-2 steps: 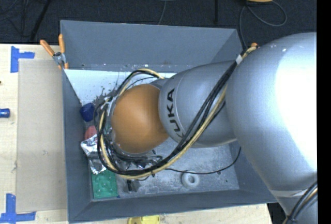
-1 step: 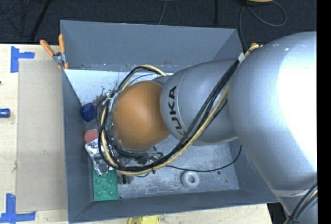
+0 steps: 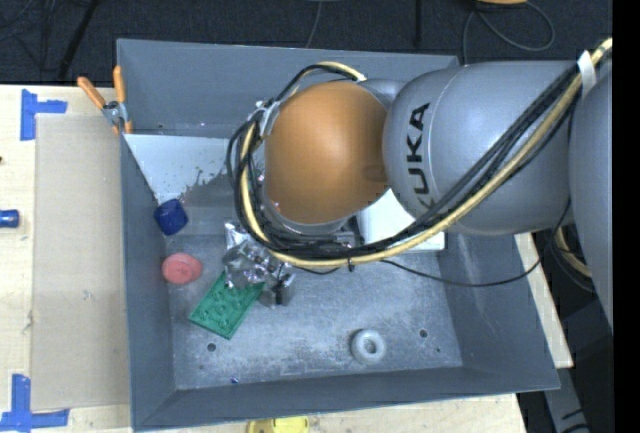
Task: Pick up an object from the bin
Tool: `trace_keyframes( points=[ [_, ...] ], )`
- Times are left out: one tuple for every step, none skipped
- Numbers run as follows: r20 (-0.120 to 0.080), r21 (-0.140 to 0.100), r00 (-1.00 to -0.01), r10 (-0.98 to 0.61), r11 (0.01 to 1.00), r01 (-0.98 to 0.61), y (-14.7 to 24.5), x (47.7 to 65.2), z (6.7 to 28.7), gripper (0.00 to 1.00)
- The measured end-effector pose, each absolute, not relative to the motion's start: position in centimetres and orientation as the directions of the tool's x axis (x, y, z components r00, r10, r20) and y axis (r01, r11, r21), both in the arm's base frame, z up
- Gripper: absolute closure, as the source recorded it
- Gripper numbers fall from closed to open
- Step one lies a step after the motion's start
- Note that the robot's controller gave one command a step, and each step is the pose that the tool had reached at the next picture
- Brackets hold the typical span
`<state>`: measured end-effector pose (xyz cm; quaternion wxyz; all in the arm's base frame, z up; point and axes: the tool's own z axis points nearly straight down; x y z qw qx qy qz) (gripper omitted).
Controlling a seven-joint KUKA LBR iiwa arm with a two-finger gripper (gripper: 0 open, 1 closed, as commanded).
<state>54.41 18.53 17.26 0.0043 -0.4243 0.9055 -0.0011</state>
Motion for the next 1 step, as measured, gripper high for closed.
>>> trace_keyframes(
  points=[
    [-0.009, -0.005, -0.647, -0.762, 0.647, -0.762, 19.51, 55.79, 25.36, 1.00]
  ],
)
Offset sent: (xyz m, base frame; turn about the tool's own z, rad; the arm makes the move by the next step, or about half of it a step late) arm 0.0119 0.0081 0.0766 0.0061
